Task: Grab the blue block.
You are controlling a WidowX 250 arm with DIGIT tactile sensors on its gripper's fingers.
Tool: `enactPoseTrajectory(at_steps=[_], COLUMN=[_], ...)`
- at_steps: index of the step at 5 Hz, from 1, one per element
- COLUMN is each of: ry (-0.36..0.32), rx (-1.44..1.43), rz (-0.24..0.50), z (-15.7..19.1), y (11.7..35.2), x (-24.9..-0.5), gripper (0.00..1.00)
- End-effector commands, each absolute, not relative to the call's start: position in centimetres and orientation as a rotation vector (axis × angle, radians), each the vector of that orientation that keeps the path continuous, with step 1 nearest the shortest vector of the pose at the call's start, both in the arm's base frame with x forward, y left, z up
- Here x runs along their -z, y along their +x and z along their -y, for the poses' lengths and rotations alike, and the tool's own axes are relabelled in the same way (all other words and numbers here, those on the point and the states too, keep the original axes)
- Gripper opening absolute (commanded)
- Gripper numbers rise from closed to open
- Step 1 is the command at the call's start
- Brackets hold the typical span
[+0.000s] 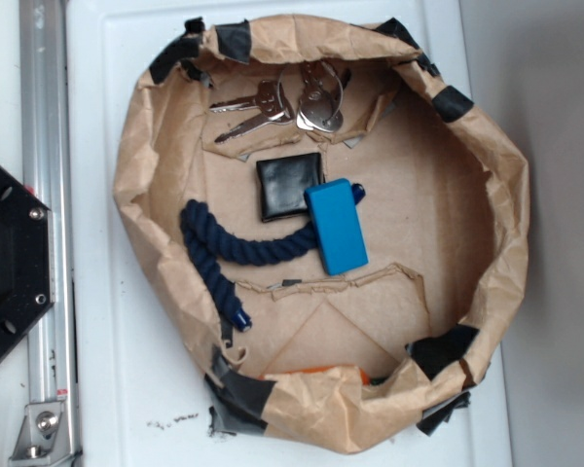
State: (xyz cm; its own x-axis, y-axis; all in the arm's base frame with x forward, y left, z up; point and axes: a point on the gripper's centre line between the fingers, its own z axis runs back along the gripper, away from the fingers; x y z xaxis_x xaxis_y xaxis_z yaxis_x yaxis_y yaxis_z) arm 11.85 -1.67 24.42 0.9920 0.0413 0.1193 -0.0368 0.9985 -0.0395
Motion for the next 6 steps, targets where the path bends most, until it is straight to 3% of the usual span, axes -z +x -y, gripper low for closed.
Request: enactPoseTrajectory(at_steps=[1,2,3,4,5,6], ry=[-0.037,0.022,0.01,0.018,0.077,0.049], rx=[-0.039,0.215,0.465,0.716,0.971,1.221], rz=[0.12,0.106,0.129,0.125,0.088,0.08], z=[1.7,2.4,3.3,3.8,3.8,4.1], y=[11.8,16.8,21.5,26.2,30.7,32.0], x=[-24.4,-22.2,-20.1,-16.4,-12.4,-10.1], gripper=[1.0,1.0,1.0,1.0,1.0,1.0])
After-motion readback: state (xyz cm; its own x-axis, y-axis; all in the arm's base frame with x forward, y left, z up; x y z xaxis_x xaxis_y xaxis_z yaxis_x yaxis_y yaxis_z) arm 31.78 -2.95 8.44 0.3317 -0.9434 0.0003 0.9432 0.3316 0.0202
